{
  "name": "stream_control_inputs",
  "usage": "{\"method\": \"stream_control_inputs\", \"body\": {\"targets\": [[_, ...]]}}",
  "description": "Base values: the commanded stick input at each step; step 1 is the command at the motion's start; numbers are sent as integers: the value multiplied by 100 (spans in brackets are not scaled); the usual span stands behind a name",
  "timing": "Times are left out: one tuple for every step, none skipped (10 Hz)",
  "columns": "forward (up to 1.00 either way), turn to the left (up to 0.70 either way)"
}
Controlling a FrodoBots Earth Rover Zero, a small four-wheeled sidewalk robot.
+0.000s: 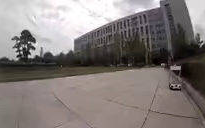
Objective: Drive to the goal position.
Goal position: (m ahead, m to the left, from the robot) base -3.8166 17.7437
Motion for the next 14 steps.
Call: {"method": "stream_control_inputs", "body": {"targets": [[70,35],[70,35],[70,35],[70,35],[70,35],[70,35],[70,35],[70,35],[70,35],[70,35],[70,35],[70,35],[70,35],[70,35]]}}
